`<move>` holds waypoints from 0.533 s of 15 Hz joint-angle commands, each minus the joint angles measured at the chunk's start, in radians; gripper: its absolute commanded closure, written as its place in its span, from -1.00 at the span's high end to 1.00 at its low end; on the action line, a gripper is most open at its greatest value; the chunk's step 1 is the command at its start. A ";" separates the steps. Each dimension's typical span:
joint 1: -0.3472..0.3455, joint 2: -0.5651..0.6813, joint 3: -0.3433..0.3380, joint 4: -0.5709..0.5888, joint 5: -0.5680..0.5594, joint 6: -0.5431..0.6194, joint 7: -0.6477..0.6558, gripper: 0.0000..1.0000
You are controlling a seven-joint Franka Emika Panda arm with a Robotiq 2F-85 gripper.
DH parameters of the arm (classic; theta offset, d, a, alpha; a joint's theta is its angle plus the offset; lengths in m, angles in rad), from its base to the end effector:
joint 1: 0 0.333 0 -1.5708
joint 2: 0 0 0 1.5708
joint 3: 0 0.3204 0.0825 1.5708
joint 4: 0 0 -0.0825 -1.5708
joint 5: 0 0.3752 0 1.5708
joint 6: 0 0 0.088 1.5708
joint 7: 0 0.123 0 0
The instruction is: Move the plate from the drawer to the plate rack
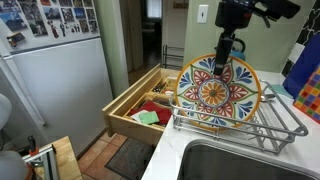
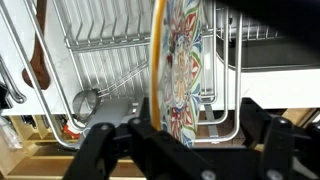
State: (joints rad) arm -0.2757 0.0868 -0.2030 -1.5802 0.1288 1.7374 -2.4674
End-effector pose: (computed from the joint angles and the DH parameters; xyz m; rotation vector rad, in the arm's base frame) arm 0.5299 -0.2543 0.5763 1.6960 2.5654 0.1799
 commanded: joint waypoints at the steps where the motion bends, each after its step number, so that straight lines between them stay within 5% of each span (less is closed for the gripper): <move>1: 0.005 -0.024 -0.001 0.028 0.016 0.005 -0.026 1.00; 4: 0.016 -0.036 0.000 0.060 0.005 0.005 0.034 1.00; 8: 0.048 -0.040 0.012 0.168 -0.043 -0.072 0.354 1.00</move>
State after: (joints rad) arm -0.2510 0.0525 -0.1975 -1.4759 0.1216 1.7239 -2.2904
